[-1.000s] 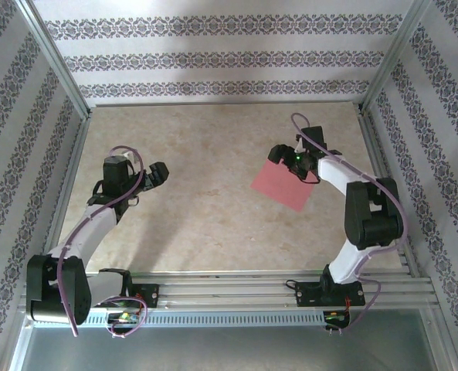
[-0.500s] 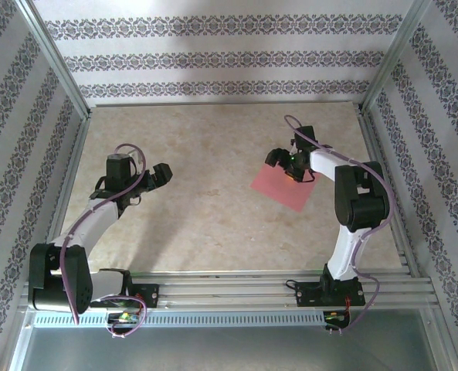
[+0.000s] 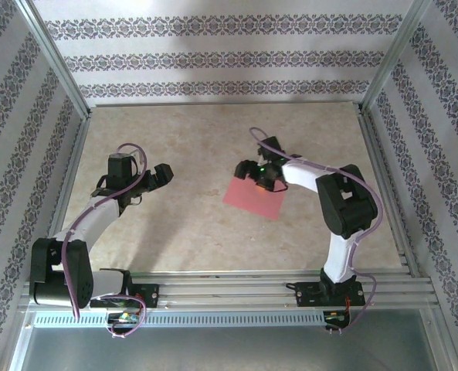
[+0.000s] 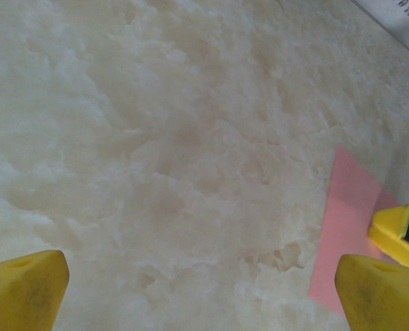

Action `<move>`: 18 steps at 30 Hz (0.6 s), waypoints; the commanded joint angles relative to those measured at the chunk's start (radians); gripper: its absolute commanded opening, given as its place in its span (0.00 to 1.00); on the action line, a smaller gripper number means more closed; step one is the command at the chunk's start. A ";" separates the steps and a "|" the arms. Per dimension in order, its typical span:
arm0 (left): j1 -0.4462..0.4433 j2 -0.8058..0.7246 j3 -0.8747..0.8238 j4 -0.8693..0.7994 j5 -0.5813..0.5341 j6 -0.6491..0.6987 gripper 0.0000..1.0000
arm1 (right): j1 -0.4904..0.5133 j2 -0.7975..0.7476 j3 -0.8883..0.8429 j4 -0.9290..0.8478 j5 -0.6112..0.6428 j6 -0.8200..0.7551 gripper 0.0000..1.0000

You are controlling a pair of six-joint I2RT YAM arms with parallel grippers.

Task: Fold a paper plane with a square sheet of paper (pick it up from the middle)

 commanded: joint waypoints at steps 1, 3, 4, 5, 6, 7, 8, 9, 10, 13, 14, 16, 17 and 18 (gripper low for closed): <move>0.007 -0.004 0.042 -0.076 -0.049 -0.012 0.99 | 0.105 0.033 -0.034 0.012 0.044 0.158 0.89; 0.007 -0.013 0.050 -0.104 -0.066 -0.010 0.99 | 0.168 0.043 -0.014 0.041 0.063 0.208 0.89; 0.007 -0.019 0.052 -0.111 -0.068 -0.009 0.99 | 0.206 0.056 0.006 0.046 0.069 0.229 0.89; 0.007 -0.023 0.052 -0.116 -0.067 -0.011 0.99 | 0.233 0.069 0.027 0.055 0.066 0.246 0.89; 0.007 -0.028 0.054 -0.122 -0.066 -0.013 0.99 | 0.262 0.086 0.047 0.071 0.052 0.262 0.89; 0.007 -0.032 0.055 -0.126 -0.065 -0.014 0.99 | 0.286 0.103 0.068 0.081 0.038 0.278 0.88; 0.007 -0.034 0.057 -0.131 -0.064 -0.015 0.99 | 0.302 0.114 0.083 0.095 0.023 0.286 0.88; 0.007 -0.037 0.059 -0.141 -0.066 -0.017 0.99 | 0.313 0.122 0.102 0.105 0.011 0.285 0.86; 0.007 -0.040 0.061 -0.149 -0.065 -0.019 0.99 | 0.317 0.119 0.115 0.107 0.004 0.280 0.85; 0.006 -0.040 0.074 -0.176 -0.047 -0.013 0.99 | 0.307 0.045 0.121 0.131 -0.008 0.226 0.85; 0.004 -0.039 0.082 -0.190 -0.041 -0.008 0.99 | 0.302 0.009 0.116 0.128 0.000 0.208 0.85; -0.008 -0.033 0.105 -0.226 -0.023 0.006 0.99 | 0.279 -0.082 0.072 0.120 0.032 0.180 0.86; -0.019 -0.028 0.117 -0.247 -0.020 0.012 0.99 | 0.262 -0.124 0.033 0.119 0.051 0.178 0.86; -0.033 -0.022 0.129 -0.267 -0.022 0.016 1.00 | 0.246 -0.156 -0.004 0.119 0.063 0.177 0.86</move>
